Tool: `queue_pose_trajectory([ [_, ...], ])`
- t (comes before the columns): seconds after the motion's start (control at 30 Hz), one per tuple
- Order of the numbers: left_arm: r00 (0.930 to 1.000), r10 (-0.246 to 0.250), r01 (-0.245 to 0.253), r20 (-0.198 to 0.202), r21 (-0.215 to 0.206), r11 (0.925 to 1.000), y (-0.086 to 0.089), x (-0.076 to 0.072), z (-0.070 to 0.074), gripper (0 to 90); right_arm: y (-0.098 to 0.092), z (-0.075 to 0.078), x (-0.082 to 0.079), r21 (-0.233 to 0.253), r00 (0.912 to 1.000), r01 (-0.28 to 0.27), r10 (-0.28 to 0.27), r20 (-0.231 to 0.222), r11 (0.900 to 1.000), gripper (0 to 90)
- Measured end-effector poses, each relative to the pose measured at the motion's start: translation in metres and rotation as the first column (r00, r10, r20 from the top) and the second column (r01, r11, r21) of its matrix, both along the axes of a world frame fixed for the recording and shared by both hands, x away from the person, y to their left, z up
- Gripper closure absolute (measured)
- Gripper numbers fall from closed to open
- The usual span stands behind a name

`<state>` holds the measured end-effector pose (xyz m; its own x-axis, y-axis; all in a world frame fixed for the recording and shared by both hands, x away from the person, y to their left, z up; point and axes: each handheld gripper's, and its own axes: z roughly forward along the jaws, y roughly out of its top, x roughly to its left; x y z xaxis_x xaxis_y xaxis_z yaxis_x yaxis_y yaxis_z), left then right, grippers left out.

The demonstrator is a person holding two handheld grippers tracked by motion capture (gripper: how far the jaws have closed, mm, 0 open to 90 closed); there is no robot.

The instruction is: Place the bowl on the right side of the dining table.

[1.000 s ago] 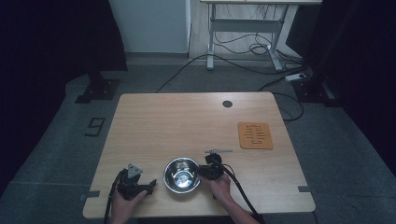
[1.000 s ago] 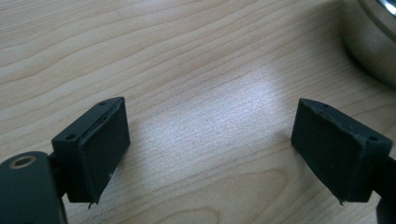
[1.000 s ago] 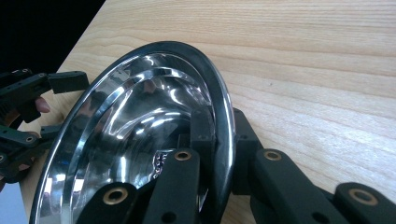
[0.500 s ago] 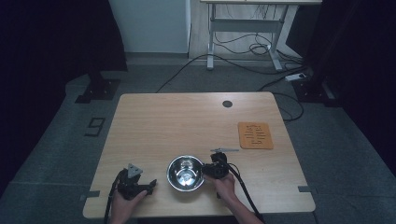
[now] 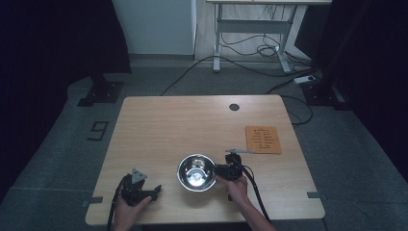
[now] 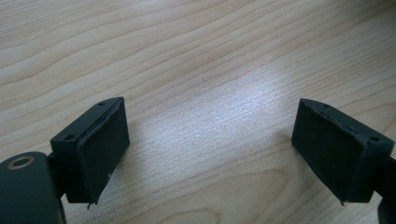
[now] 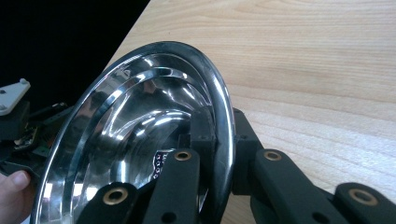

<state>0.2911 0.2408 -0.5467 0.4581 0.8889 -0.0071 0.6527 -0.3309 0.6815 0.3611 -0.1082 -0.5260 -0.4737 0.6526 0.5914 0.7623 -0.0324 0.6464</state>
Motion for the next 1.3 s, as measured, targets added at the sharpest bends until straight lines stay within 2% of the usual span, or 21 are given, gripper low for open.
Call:
queue_pose_trajectory([
  [0.5,1.0,-0.003,0.003,0.0,0.0,1.0,0.0,0.0,0.0,10.7,-0.022,0.012,0.004,0.043,0.9983,0.054,-0.055,0.018,0.998,84.0],
  [1.3,1.0,-0.006,0.006,0.0,0.0,1.0,0.0,0.001,0.0,10.7,-0.053,0.028,0.01,0.106,0.9905,0.127,-0.132,0.039,0.986,84.0],
])
